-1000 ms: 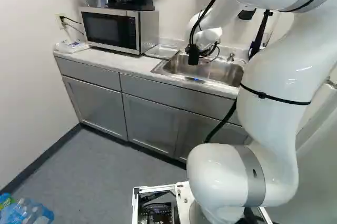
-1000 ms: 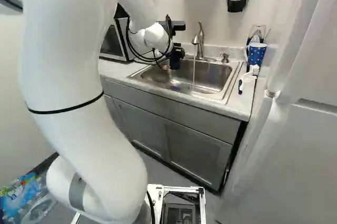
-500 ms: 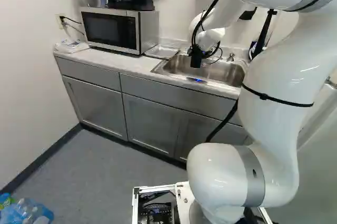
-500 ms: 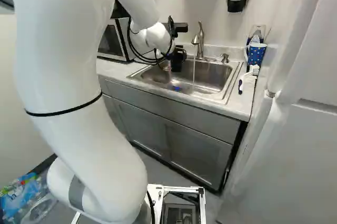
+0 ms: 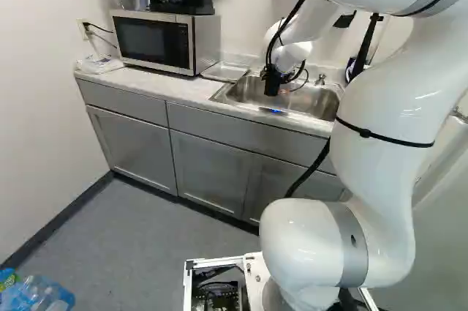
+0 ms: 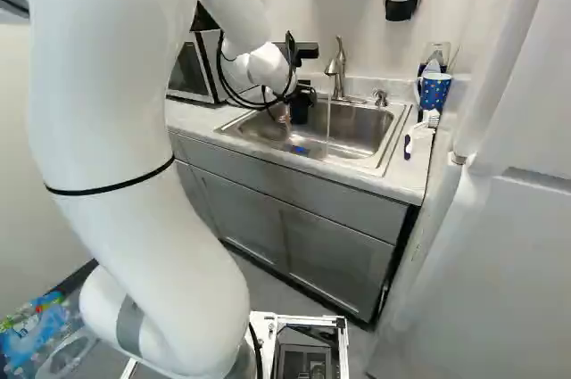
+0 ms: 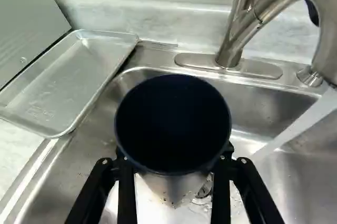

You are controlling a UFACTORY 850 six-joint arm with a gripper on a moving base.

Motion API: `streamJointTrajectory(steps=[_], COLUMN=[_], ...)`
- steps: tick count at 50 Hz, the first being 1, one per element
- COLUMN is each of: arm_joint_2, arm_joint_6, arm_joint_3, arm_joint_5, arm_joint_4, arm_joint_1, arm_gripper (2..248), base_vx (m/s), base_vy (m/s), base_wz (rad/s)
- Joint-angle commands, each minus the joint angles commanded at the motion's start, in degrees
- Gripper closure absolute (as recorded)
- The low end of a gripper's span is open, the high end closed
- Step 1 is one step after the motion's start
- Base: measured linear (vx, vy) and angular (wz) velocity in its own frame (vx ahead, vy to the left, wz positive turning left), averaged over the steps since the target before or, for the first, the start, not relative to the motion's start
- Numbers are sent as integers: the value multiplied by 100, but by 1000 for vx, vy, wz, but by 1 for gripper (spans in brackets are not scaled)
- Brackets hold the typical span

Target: Rinse the cup and place it in the tray

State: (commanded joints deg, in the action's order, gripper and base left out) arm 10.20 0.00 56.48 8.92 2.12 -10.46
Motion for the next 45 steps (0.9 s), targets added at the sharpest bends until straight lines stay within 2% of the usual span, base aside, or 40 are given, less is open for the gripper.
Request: streamJointTrajectory(steps=[28,45], arm_joint_2=[-47,-34], arm_joint_6=[0,0], arm_joint_3=[-431,-648], arm_joint_5=[537,1014], arm_joint_4=[0,0], arm_joint_1=[-43,-66], arm_gripper=[125,125], base_vx=[0,0], base_vy=[0,0], base_wz=[0,0])
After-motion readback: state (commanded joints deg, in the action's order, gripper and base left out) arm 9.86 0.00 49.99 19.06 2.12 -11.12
